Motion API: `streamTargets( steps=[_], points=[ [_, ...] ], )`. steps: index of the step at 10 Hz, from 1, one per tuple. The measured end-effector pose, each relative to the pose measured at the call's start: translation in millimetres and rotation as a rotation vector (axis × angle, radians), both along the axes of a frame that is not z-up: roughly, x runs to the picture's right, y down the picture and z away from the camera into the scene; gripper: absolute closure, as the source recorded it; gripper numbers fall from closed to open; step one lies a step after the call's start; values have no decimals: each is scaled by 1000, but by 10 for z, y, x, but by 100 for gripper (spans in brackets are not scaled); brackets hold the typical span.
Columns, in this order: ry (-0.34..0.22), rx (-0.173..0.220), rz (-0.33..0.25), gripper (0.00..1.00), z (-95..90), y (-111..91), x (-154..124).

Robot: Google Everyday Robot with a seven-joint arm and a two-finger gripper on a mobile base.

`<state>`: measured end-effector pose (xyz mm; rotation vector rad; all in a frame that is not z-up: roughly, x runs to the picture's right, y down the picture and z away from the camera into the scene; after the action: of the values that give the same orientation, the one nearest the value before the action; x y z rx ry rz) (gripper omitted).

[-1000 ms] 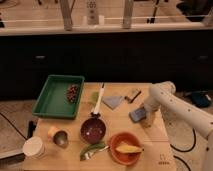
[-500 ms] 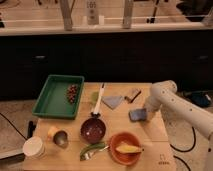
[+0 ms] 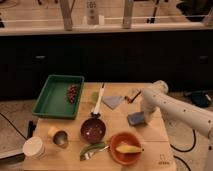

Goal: Wipe purple bowl with sponge

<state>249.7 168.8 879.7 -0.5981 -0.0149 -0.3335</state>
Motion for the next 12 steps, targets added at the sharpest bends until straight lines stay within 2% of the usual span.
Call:
streamTargets(
  steps=[1,5,12],
  points=[
    [0,-5,-20,100,-15,13,-8],
    [-9,-13,-22,100,-50,-7,-4],
    [-42,2,-22,100,-176,-142,-36]
  ],
)
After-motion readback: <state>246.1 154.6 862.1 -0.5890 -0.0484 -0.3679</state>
